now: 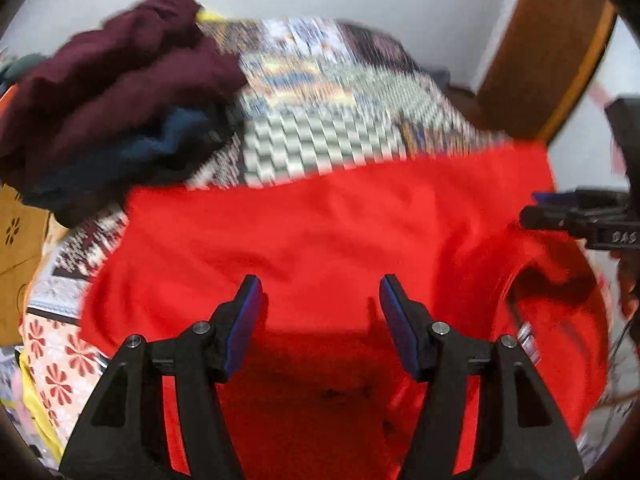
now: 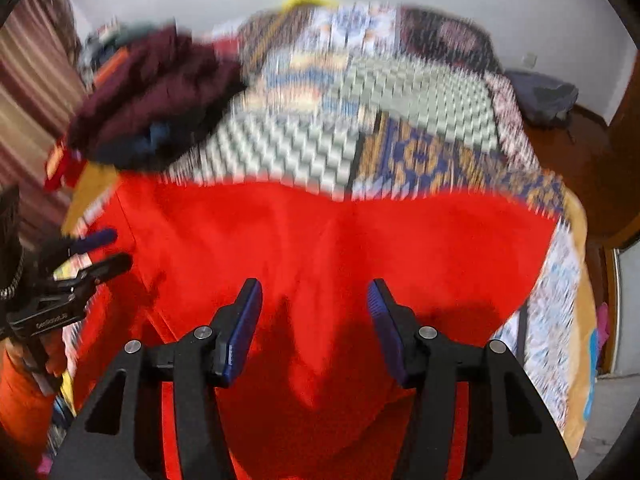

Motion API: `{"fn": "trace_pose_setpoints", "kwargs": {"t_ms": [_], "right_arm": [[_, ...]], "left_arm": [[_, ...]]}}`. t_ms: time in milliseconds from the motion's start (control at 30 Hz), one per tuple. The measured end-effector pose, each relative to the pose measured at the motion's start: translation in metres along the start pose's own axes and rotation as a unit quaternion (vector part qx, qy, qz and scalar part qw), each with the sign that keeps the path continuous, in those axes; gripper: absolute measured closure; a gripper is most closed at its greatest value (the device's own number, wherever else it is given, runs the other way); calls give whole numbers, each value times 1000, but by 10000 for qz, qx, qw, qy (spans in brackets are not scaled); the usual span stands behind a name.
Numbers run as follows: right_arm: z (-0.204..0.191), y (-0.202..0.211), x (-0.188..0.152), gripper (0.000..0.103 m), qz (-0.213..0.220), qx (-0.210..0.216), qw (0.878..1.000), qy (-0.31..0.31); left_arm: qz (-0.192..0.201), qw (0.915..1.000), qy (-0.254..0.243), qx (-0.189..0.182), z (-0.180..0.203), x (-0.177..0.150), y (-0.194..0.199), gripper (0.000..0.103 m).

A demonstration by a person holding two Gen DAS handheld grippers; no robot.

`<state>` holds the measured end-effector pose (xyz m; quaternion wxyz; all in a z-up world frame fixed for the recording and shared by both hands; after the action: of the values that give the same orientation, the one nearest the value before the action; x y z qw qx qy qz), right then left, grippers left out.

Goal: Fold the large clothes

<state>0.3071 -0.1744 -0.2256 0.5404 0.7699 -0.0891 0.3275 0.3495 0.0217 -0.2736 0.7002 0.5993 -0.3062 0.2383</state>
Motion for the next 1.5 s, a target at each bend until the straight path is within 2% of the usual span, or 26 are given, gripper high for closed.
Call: {"fn": "trace_pose_setpoints", "kwargs": {"t_ms": [67, 100, 233, 300, 533, 867, 1067, 1233, 1500], "right_arm": [[5, 1, -17, 52, -116, -67, 9998, 112], [8, 4, -25, 52, -128, -79, 9997, 179], [6, 30, -35, 52, 226, -140, 9982, 529], [3, 44, -35, 52, 373, -253, 9967, 680], [-7, 71, -30, 52, 747, -438, 9930, 801], [-2, 108, -48, 52, 940, -581, 9917, 658], [8, 132, -64, 52, 1000, -749, 9909, 495], [24, 145, -85, 52, 944, -960, 9903, 352], [57, 142, -123, 52, 587, -1125, 9919, -35]], "left_arm": [[-334, 9993, -115, 74, -2, -22, -11, 41], [-375, 9991, -160, 112, -4, -31, -12, 41], [-261, 9990, -320, 186, -6, -45, 5, 39], [-262, 9986, -334, 326, -10, -47, 15, 33], [-354, 9982, 283, 389, -24, -59, 38, 31], [38, 9959, 559, 714, -46, -55, 95, 31], [41, 9927, 827, 876, -68, -73, 128, 30], [-38, 9895, 1171, 841, -82, -102, 148, 29], [-447, 9774, 2015, 444, -94, -162, 151, 28]]}}
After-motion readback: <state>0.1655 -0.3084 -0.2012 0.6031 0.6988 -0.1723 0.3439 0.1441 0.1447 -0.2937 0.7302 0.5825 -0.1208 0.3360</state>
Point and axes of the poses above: each gripper's, at about its wrist camera, not at the fingertips, and y roughly against the way its jaws point, z to its right, x to its top, the point moved 5 cm from there along -y, roughly the way its jaws point, and after that the axes turned 15 degrees about z, right-handed, at the moved point
